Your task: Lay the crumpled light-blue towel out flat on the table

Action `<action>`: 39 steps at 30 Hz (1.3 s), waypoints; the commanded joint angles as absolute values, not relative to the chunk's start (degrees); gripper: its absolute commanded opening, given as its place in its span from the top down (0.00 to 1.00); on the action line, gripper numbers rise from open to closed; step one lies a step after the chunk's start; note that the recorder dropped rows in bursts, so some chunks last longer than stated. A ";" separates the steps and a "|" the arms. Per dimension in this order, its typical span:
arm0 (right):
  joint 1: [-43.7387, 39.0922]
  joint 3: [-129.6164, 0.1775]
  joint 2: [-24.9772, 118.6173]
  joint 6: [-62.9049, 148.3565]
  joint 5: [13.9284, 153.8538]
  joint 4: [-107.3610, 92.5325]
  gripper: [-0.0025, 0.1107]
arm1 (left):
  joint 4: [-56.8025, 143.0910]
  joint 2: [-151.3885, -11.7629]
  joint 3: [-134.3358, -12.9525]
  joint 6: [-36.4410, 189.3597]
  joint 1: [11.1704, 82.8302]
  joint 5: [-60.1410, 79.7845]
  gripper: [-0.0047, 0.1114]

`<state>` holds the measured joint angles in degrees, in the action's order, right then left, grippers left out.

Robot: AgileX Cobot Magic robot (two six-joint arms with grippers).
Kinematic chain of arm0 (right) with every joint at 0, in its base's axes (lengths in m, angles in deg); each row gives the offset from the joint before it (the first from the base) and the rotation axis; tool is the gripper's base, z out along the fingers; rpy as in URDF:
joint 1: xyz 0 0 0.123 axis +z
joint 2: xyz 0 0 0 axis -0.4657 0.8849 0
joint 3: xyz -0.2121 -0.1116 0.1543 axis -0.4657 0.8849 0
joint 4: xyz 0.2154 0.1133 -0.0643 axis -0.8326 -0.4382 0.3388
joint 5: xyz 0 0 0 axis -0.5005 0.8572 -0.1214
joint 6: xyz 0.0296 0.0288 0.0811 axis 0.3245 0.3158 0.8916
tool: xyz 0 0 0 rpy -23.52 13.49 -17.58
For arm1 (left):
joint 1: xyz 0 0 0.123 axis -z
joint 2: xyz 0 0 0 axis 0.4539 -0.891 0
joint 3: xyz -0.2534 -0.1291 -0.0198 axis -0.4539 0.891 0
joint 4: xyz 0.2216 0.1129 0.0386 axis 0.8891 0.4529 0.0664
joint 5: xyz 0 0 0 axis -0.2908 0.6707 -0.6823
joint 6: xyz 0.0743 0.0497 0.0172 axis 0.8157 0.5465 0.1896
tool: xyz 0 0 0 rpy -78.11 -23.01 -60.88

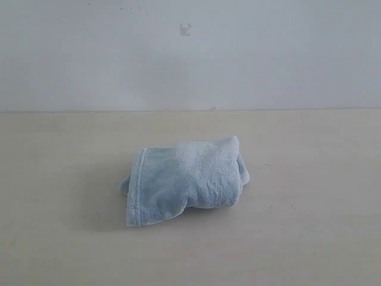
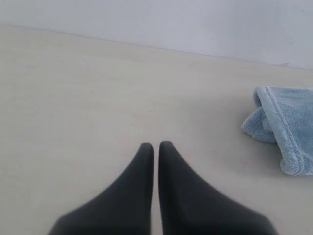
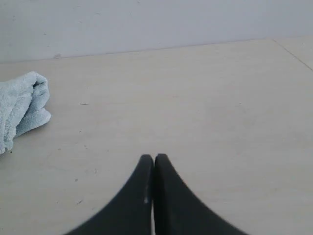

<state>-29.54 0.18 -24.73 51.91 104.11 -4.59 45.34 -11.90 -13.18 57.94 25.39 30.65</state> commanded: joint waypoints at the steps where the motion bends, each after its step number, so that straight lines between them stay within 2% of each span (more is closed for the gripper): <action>1: -29.45 0.18 -24.98 51.48 103.84 -3.40 0.98 | 45.65 -11.76 -12.95 57.46 25.67 30.07 0.93; 9: -29.45 0.18 -24.98 51.33 103.70 -3.79 0.98 | 45.65 -11.76 -12.95 57.46 25.67 30.07 0.93; 11: -29.45 0.18 -24.98 44.75 99.62 2.49 0.98 | 45.65 -11.76 -12.95 57.46 25.67 30.07 0.93; 15: -29.45 0.18 -24.98 39.04 85.97 9.88 0.98 | 45.65 -11.76 -12.95 57.46 25.67 30.07 0.93; 22: -29.45 0.18 -24.98 61.00 60.74 -0.56 0.98 | 45.65 -11.76 -12.95 57.46 25.67 30.07 0.93; 29: -29.45 -4.26 -24.98 79.60 13.93 -3.31 0.98 | 45.65 -11.76 -12.95 57.46 25.67 30.07 0.93; 32: -29.45 -12.19 -24.98 78.97 15.68 -1.88 0.98 | 45.65 -11.76 -12.95 57.46 25.67 30.07 0.93; 34: -29.45 -17.98 -24.98 78.19 28.09 0.57 0.98 | 45.65 -11.76 -12.95 57.46 25.67 30.07 0.93; 39: -29.45 -27.27 -21.83 52.46 81.85 15.49 0.98 | 45.65 -11.76 -12.95 57.46 25.67 30.07 0.93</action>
<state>-29.54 -24.67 -24.79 66.84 52.84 7.42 45.34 -11.90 -13.18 57.94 25.39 30.65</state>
